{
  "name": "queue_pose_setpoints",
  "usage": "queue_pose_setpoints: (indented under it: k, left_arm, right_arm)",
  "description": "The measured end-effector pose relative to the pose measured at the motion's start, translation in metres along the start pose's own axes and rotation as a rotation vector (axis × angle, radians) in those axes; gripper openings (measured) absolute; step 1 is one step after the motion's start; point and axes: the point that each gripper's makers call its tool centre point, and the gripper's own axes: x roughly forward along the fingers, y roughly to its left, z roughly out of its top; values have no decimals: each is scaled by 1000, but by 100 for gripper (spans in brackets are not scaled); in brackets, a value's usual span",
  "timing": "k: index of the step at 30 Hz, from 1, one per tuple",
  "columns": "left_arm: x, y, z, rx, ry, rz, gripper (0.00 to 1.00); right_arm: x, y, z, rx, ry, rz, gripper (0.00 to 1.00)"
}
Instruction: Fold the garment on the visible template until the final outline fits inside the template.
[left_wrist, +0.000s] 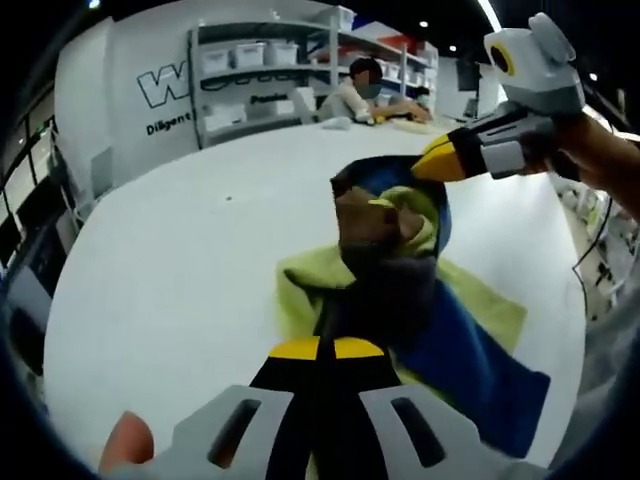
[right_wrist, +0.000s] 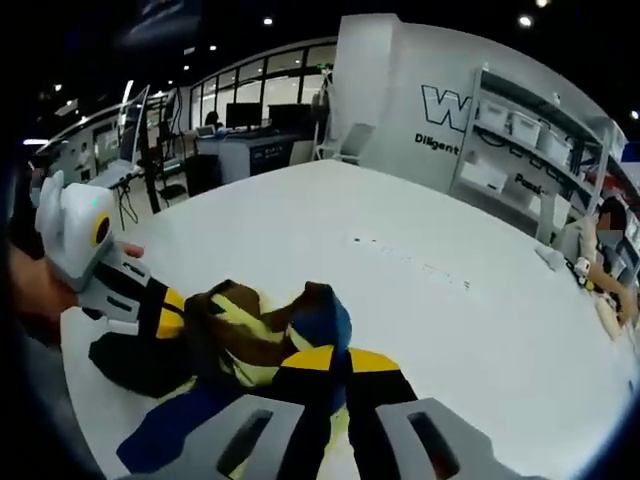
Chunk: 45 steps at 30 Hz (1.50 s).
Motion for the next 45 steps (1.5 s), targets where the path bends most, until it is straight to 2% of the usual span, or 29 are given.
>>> queue_pose_setpoints:
  k: [6, 15, 20, 24, 30, 32, 33, 36, 45]
  left_arm:
    - [-14, 13, 5, 7, -35, 41, 0]
    - [-47, 47, 17, -49, -124, 135, 0]
    - [-62, 69, 11, -98, -140, 183, 0]
    - [-70, 92, -9, -156, -108, 240, 0]
    - [-74, 113, -37, -235, -57, 277, 0]
    - [-74, 115, -49, -250, -4, 293, 0]
    - [-72, 115, -51, -255, -5, 291, 0]
    - [-69, 113, -64, -253, 55, 294, 0]
    - [-57, 103, -77, -212, 100, 273, 0]
  right_arm:
    - [-6, -8, -6, 16, 2, -18, 0]
    - [-13, -17, -17, 45, 5, -41, 0]
    - [-16, -20, -25, 57, 15, -49, 0]
    - [-17, -23, -35, 71, 30, -56, 0]
    - [-17, -25, -52, 89, 62, -60, 0]
    - [-16, -25, -57, 91, 76, -59, 0]
    - [-16, -24, -61, 92, 84, -61, 0]
    - [-13, -23, -72, 105, 111, -53, 0]
    - [-6, -17, -98, 125, 178, -34, 0]
